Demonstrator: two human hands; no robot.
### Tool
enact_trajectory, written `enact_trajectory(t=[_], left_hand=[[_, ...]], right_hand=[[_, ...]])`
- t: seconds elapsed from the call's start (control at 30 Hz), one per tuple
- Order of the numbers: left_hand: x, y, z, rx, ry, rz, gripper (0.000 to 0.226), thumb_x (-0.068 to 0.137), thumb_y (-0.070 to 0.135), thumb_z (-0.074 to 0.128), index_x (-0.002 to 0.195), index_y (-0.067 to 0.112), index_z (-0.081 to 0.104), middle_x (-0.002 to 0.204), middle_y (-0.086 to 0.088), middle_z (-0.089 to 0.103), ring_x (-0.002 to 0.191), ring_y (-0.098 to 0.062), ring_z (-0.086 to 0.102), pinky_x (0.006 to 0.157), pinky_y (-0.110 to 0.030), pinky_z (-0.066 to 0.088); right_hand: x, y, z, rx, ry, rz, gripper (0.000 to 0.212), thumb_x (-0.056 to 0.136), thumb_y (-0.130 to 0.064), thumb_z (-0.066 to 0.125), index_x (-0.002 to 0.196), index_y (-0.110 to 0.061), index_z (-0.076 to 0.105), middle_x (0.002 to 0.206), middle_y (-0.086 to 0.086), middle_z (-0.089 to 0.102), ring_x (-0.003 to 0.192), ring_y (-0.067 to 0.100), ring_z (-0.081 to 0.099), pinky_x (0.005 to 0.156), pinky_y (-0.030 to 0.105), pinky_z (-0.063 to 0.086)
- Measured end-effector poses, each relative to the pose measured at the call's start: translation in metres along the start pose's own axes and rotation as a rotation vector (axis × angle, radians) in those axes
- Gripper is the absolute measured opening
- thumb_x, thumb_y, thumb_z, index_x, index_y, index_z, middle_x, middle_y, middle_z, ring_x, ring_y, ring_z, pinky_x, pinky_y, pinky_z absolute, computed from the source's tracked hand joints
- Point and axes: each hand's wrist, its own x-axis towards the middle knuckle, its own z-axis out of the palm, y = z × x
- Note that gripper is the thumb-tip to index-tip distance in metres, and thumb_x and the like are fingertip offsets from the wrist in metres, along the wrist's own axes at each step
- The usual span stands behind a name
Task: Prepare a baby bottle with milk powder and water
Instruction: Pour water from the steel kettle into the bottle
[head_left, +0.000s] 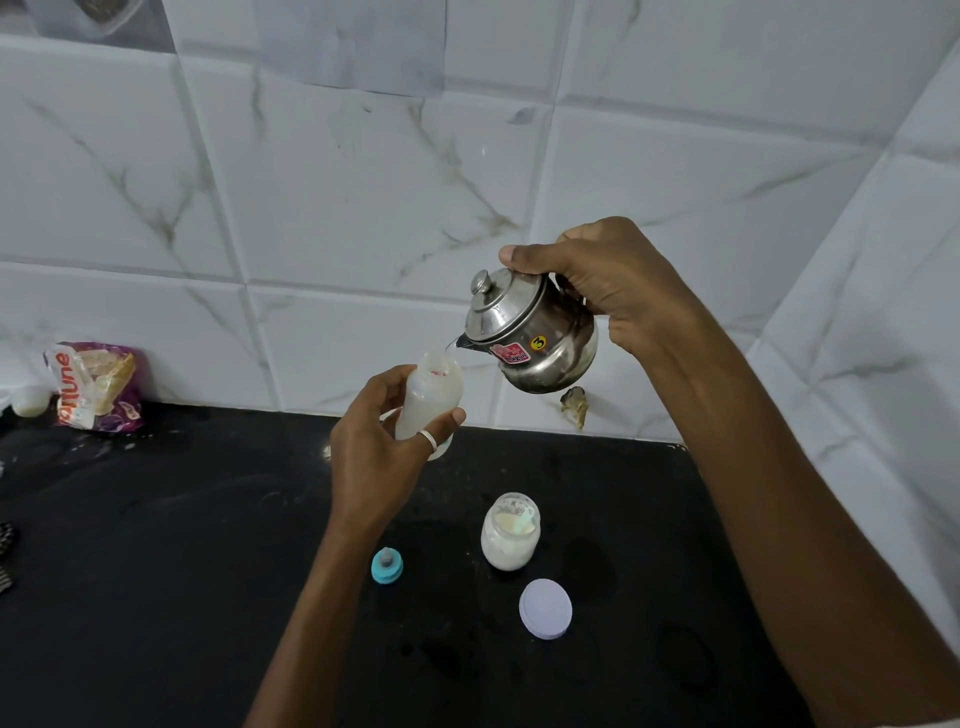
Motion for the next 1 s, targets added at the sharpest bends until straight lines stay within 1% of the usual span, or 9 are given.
enact_trajectory(t=[0.07, 0.23, 0.3, 0.4, 0.57, 0.67, 0.73, 0.83, 1.0], left_hand=[[-0.0004, 0.0003, -0.0003, -0.003, -0.005, -0.002, 0.06, 0.08, 0.027, 0.085, 0.132, 0.02, 0.058, 0.127, 0.009, 0.06, 0.117, -0.014, 0.058, 0.075, 0.005, 0.045], [0.0, 0.0001, -0.0003, -0.005, -0.007, -0.003, 0.059, 0.079, 0.027, 0.085, 0.131, 0.023, 0.057, 0.127, 0.01, 0.059, 0.117, -0.014, 0.058, 0.074, 0.004, 0.045], [0.0001, 0.0001, 0.0002, -0.009, -0.008, -0.003, 0.058, 0.079, 0.027, 0.085, 0.129, 0.024, 0.057, 0.126, 0.01, 0.059, 0.117, -0.014, 0.058, 0.075, 0.004, 0.045], [0.0005, -0.0004, 0.0, -0.004, -0.006, -0.003, 0.06, 0.08, 0.026, 0.085, 0.133, 0.019, 0.057, 0.126, 0.009, 0.059, 0.116, -0.014, 0.058, 0.075, 0.004, 0.046], [0.0017, -0.0027, -0.0003, 0.008, -0.006, -0.001, 0.062, 0.08, 0.029, 0.084, 0.134, 0.02, 0.057, 0.132, 0.004, 0.062, 0.118, -0.013, 0.058, 0.074, 0.001, 0.047], [0.0013, -0.0027, -0.0003, -0.002, -0.008, 0.004, 0.059, 0.079, 0.029, 0.085, 0.132, 0.023, 0.057, 0.13, 0.007, 0.061, 0.118, -0.014, 0.058, 0.074, 0.003, 0.046], [0.0009, -0.0022, 0.0001, -0.005, -0.009, 0.007, 0.06, 0.079, 0.029, 0.085, 0.132, 0.022, 0.058, 0.129, 0.009, 0.06, 0.117, -0.014, 0.059, 0.074, 0.003, 0.046], [0.0012, -0.003, -0.0001, -0.004, -0.01, 0.008, 0.062, 0.078, 0.03, 0.085, 0.134, 0.02, 0.058, 0.132, 0.004, 0.063, 0.117, -0.014, 0.06, 0.076, 0.001, 0.048], [0.0013, -0.003, -0.0003, -0.012, -0.013, 0.018, 0.061, 0.079, 0.029, 0.085, 0.133, 0.02, 0.058, 0.129, 0.006, 0.063, 0.117, -0.015, 0.061, 0.077, 0.001, 0.048]], right_hand=[[0.0, -0.0005, -0.0002, 0.001, -0.004, -0.002, 0.034, 0.077, -0.03, 0.088, 0.057, -0.016, 0.064, 0.041, -0.015, 0.043, 0.036, -0.001, 0.043, 0.041, 0.009, 0.035], [-0.0002, -0.0011, -0.0013, 0.013, -0.007, -0.012, 0.038, 0.078, -0.029, 0.087, 0.054, -0.017, 0.06, 0.039, -0.016, 0.043, 0.035, -0.001, 0.043, 0.04, 0.009, 0.035], [0.0001, -0.0008, -0.0011, 0.01, -0.008, -0.015, 0.037, 0.078, -0.029, 0.087, 0.055, -0.017, 0.06, 0.039, -0.016, 0.044, 0.035, -0.001, 0.044, 0.04, 0.008, 0.035], [0.0015, -0.0004, -0.0005, 0.007, -0.001, -0.011, 0.037, 0.076, -0.031, 0.088, 0.057, -0.016, 0.061, 0.04, -0.016, 0.042, 0.035, -0.001, 0.043, 0.04, 0.009, 0.034], [0.002, 0.0005, -0.0008, 0.01, -0.005, -0.014, 0.034, 0.077, -0.03, 0.088, 0.058, -0.015, 0.063, 0.04, -0.015, 0.044, 0.035, -0.001, 0.044, 0.04, 0.009, 0.035], [0.0014, 0.0002, -0.001, 0.014, -0.007, -0.014, 0.032, 0.077, -0.029, 0.088, 0.06, -0.015, 0.064, 0.04, -0.015, 0.044, 0.035, 0.0, 0.044, 0.04, 0.009, 0.034], [0.0017, 0.0006, -0.0009, 0.019, -0.005, -0.015, 0.034, 0.077, -0.029, 0.088, 0.058, -0.015, 0.064, 0.04, -0.015, 0.043, 0.035, 0.0, 0.043, 0.04, 0.009, 0.035], [0.0019, 0.0009, -0.0007, 0.03, -0.003, -0.015, 0.038, 0.077, -0.027, 0.088, 0.052, -0.018, 0.061, 0.04, -0.015, 0.042, 0.035, 0.0, 0.042, 0.04, 0.009, 0.034], [0.004, 0.0039, -0.001, 0.034, 0.006, -0.009, 0.038, 0.077, -0.029, 0.088, 0.055, -0.016, 0.059, 0.042, -0.014, 0.04, 0.037, 0.001, 0.041, 0.042, 0.01, 0.035]])
